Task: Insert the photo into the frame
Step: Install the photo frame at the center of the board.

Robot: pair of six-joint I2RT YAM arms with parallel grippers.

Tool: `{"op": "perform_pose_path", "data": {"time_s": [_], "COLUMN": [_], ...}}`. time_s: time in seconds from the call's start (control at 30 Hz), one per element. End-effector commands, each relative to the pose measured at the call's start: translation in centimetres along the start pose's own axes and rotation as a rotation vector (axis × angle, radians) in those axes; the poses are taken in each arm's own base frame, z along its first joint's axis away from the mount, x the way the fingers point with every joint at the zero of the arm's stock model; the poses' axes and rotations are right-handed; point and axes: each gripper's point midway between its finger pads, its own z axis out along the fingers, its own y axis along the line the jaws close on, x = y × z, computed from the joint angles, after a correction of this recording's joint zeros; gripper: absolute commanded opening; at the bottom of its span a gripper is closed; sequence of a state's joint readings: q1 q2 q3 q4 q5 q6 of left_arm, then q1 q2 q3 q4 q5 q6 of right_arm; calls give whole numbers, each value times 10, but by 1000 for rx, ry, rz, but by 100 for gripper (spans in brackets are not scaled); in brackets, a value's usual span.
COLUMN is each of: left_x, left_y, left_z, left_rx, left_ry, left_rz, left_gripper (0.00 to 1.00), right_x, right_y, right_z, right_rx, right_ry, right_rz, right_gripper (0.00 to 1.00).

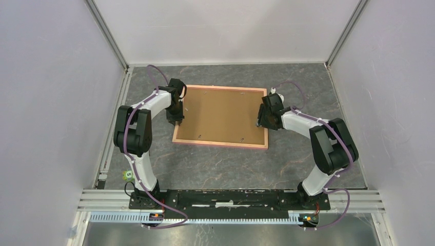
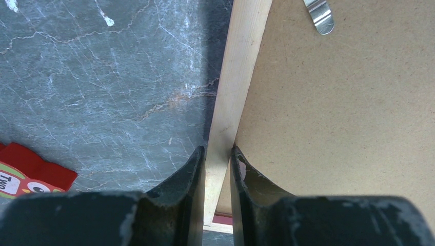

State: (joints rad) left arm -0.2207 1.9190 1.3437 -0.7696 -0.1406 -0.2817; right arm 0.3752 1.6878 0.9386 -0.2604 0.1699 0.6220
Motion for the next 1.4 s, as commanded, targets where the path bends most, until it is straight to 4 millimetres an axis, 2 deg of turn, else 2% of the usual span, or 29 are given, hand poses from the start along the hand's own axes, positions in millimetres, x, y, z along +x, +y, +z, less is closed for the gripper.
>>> {"op": "perform_pose_path", "data": {"time_s": [0.0, 0.47, 0.67, 1.0, 1.17, 1.37], "left_x": [-6, -6, -5, -6, -6, -6], "left_y": [0, -1, -1, -1, -1, 0], "left_z": [-4, -6, -6, -7, -7, -7], "left_rx": [-6, -3, -4, -3, -3, -6], "left_ry": [-24, -26, -28, -30, -29, -30], "left_rz": [35, 37, 39, 40, 40, 40], "left_gripper": [2, 2, 2, 2, 2, 2], "right_x": [22, 21, 21, 3, -7, -7], "right_y": [-9, -7, -5, -4, -6, -1], "right_z": [-1, 0, 1, 7, 11, 15], "right_rx": [24, -19, -60, -64, -51, -86], "right_ry": [72, 94, 114, 90, 59, 44], "right_rz": [-87, -230, -348, -513, -570, -618], "right_gripper": [57, 33, 26, 3, 0, 0]}}
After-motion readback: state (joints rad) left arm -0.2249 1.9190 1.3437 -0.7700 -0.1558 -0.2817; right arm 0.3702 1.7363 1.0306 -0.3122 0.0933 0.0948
